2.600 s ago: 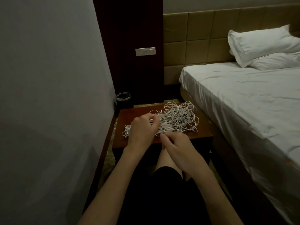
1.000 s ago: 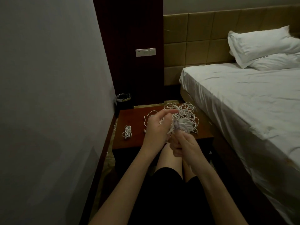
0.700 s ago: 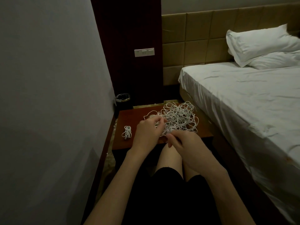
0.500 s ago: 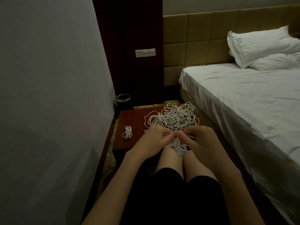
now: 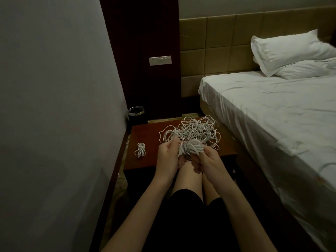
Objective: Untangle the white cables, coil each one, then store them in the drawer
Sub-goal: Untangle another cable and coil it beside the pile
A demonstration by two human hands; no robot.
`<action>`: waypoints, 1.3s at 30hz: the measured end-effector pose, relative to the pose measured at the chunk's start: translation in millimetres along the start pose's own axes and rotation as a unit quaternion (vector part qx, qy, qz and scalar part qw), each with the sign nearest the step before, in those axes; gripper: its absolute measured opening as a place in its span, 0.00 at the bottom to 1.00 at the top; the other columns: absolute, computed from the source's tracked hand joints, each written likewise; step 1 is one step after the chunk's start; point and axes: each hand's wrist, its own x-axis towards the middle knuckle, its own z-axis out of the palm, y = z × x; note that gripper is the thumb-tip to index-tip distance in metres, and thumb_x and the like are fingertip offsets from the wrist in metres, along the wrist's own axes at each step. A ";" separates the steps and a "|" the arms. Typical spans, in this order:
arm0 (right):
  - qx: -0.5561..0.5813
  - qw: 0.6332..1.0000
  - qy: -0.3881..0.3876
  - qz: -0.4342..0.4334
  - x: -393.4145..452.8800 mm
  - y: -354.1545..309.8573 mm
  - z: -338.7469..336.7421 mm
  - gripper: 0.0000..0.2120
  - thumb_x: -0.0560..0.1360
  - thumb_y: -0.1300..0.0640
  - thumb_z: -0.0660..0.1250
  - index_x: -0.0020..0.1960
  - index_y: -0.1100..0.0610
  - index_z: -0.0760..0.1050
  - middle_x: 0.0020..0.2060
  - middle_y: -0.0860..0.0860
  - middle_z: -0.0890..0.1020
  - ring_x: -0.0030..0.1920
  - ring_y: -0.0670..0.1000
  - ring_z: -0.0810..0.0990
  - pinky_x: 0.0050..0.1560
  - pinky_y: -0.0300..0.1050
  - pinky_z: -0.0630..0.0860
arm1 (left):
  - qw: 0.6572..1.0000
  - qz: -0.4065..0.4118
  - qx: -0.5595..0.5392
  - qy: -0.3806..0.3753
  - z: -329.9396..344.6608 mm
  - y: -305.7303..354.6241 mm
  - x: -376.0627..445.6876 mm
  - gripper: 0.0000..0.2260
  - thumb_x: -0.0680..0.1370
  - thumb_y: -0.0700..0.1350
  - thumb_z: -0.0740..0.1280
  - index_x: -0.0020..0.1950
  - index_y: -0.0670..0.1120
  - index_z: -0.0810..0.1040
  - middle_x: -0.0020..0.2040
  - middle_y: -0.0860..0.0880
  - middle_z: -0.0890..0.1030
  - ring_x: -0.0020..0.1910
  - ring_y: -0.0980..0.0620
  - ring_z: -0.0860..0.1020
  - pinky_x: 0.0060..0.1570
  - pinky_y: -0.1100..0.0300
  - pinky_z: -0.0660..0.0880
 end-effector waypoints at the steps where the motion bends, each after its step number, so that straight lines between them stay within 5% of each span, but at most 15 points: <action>1: -0.012 1.000 -0.001 -0.002 -0.7 1.6 2.6 0.14 0.83 0.60 0.54 0.45 0.58 0.77 0.26 0.49 0.66 0.26 0.44 0.62 0.25 0.35 0.60 | 1.000 -0.013 -0.007 0.016 -1.5 -0.6 1.6 0.19 0.84 0.47 0.55 0.35 0.42 0.71 0.23 0.51 0.66 0.19 0.57 0.63 0.21 0.66 0.60; 5: -0.069 0.997 -0.007 -0.035 -2.2 5.2 12.5 0.14 0.83 0.59 0.54 0.47 0.58 0.77 0.29 0.54 0.69 0.26 0.45 0.64 0.27 0.38 0.61 | 0.992 -0.076 -0.096 0.021 -4.8 4.3 2.3 0.15 0.84 0.46 0.55 0.53 0.37 0.76 0.26 0.53 0.76 0.21 0.61 0.72 0.22 0.70 0.67; 8: -0.127 0.990 0.000 -0.064 -2.3 3.2 12.6 0.16 0.83 0.60 0.55 0.39 0.55 0.73 0.24 0.44 0.69 0.26 0.43 0.65 0.29 0.39 0.62 | 0.974 -0.121 -0.190 -0.016 -2.6 6.2 -2.4 0.18 0.82 0.50 0.56 0.56 0.37 0.77 0.28 0.52 0.79 0.25 0.60 0.76 0.25 0.68 0.72; 11: -0.149 0.985 0.025 -0.083 -2.7 -1.7 6.4 0.18 0.82 0.60 0.57 0.34 0.57 0.72 0.22 0.43 0.71 0.25 0.41 0.67 0.29 0.37 0.63 | 0.948 -0.169 -0.261 -0.068 -2.2 8.8 -3.3 0.22 0.74 0.56 0.62 0.58 0.41 0.78 0.43 0.47 0.82 0.41 0.55 0.80 0.43 0.61 0.79; 14: -0.150 0.985 0.033 -0.077 -3.0 -6.7 -0.6 0.18 0.82 0.58 0.58 0.33 0.54 0.73 0.21 0.43 0.73 0.24 0.41 0.68 0.28 0.33 0.63 | 0.951 -0.154 -0.244 -0.113 -3.8 8.0 -1.7 0.23 0.75 0.49 0.69 0.66 0.40 0.73 0.41 0.50 0.82 0.38 0.56 0.79 0.41 0.60 0.77; 16: -0.180 0.981 0.032 -0.071 -3.6 -7.1 -2.4 0.17 0.81 0.54 0.59 0.36 0.56 0.76 0.23 0.44 0.74 0.25 0.41 0.69 0.28 0.33 0.64 | 0.960 -0.133 -0.220 -0.111 -2.7 7.1 -1.9 0.20 0.75 0.44 0.69 0.65 0.40 0.73 0.39 0.51 0.80 0.36 0.57 0.78 0.37 0.63 0.75; 21: -0.269 0.954 0.084 -0.106 -5.1 -5.4 2.5 0.13 0.79 0.55 0.63 0.37 0.56 0.79 0.37 0.48 0.76 0.36 0.42 0.75 0.37 0.32 0.69 | 0.986 -0.084 -0.123 -0.073 2.8 10.8 -4.2 0.18 0.78 0.51 0.64 0.60 0.39 0.77 0.43 0.49 0.79 0.40 0.56 0.77 0.41 0.62 0.72; 24: -0.216 0.954 0.125 -0.164 -8.2 -10.5 6.8 0.10 0.77 0.60 0.66 0.38 0.57 0.80 0.45 0.50 0.75 0.43 0.38 0.76 0.38 0.28 0.72 | 0.991 -0.069 -0.097 -0.068 3.4 11.1 -5.2 0.16 0.80 0.50 0.62 0.60 0.39 0.77 0.47 0.48 0.82 0.44 0.55 0.80 0.42 0.62 0.75; 27: -0.133 0.964 0.133 -0.189 -9.0 -9.3 7.9 0.09 0.76 0.65 0.67 0.37 0.64 0.79 0.45 0.53 0.76 0.41 0.37 0.78 0.36 0.28 0.74 | 0.990 -0.073 -0.099 -0.064 5.4 10.3 -6.0 0.15 0.81 0.49 0.62 0.60 0.40 0.78 0.49 0.47 0.82 0.46 0.53 0.80 0.44 0.61 0.75; 32: -0.017 0.979 0.097 -0.181 -8.1 -5.4 5.6 0.08 0.76 0.69 0.65 0.47 0.59 0.79 0.41 0.45 0.84 0.42 0.42 0.83 0.41 0.33 0.78 | 0.989 -0.057 -0.128 -0.052 6.1 12.7 -8.9 0.17 0.81 0.48 0.61 0.60 0.37 0.78 0.48 0.44 0.82 0.45 0.52 0.81 0.44 0.60 0.77; 35: -0.031 0.972 0.075 -0.220 -8.0 -5.8 4.4 0.12 0.73 0.70 0.67 0.48 0.55 0.79 0.43 0.46 0.84 0.47 0.42 0.83 0.44 0.32 0.78 | 0.988 -0.048 -0.136 -0.049 5.0 16.1 -7.1 0.14 0.82 0.46 0.59 0.58 0.38 0.77 0.42 0.49 0.82 0.39 0.58 0.81 0.36 0.66 0.75; 39: -0.091 0.959 0.090 -0.251 -5.7 0.6 -0.3 0.07 0.70 0.60 0.70 0.46 0.51 0.81 0.47 0.47 0.81 0.49 0.44 0.82 0.46 0.34 0.78 | 0.990 -0.058 -0.118 -0.058 6.0 12.2 -9.5 0.16 0.80 0.50 0.61 0.61 0.41 0.77 0.50 0.48 0.82 0.45 0.57 0.81 0.42 0.62 0.76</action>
